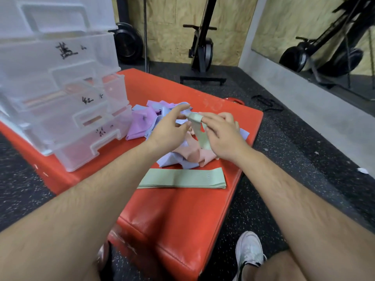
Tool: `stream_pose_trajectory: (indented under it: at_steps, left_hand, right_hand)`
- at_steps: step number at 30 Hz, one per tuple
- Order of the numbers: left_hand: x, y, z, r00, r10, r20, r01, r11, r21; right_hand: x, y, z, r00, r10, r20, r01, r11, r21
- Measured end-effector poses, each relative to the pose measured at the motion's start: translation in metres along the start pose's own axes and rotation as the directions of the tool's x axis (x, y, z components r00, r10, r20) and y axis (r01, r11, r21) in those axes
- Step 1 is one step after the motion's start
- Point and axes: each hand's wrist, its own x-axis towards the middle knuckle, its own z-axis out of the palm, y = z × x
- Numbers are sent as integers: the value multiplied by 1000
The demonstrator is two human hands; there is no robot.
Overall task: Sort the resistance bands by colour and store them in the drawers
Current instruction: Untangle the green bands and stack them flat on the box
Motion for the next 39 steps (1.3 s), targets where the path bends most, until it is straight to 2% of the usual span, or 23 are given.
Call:
stream_pose_trajectory:
  at_steps: [3, 5, 7, 11, 14, 17, 20, 24, 26, 29, 31, 35, 39]
  left_hand:
    - [-6, 0, -18, 998, 64, -22, -62, 995, 74]
    - [-10, 1, -29, 994, 104, -25, -101, 989, 109]
    - [-14, 4, -39, 990, 135, -32, -130, 984, 122]
    - [-17, 3, -52, 992, 125, -26, -119, 978, 171]
    - [-21, 1, -58, 995, 95, -3, -93, 986, 135]
    - [-27, 0, -64, 996, 83, 27, -86, 989, 119]
    - [-28, -3, -70, 993, 102, 62, -110, 982, 156]
    - [-25, -8, -72, 994, 99, 44, -107, 966, 237]
    - [-25, -9, -73, 994, 92, 56, -104, 960, 261]
    - [-30, -7, -75, 989, 58, 137, -92, 961, 261]
    - [-35, -4, -76, 983, 52, 175, -108, 937, 331]
    - [-41, -2, -81, 987, 49, 155, -94, 949, 302]
    - [-46, -2, -90, 992, 56, 115, -85, 961, 262]
  right_hand:
    - [-4, -21, -5, 998, -21, -55, 37, 949, 313]
    - [-3, -33, -9, 998, 29, -59, 1, 891, 453]
    - [0, -41, -12, 994, 103, 19, -96, 828, 553]
    - [5, -46, -4, 987, 97, 130, -162, 670, 724]
    - [9, -49, 10, 975, 129, 181, -220, 674, 705]
    - [13, -54, 19, 983, 92, 161, -172, 775, 608]
    - [15, -62, 22, 986, 53, 158, -132, 826, 549]
    - [13, -65, 22, 983, 2, 186, -110, 815, 568]
    - [11, -63, 24, 981, -7, 195, -97, 849, 519]
    - [7, -62, 24, 984, -8, 179, -68, 907, 415]
    - [5, -65, 22, 985, -31, 171, -42, 912, 409]
    - [1, -65, 18, 976, -70, 205, -20, 914, 404]
    - [1, -51, 18, 963, -43, 265, -50, 940, 337]
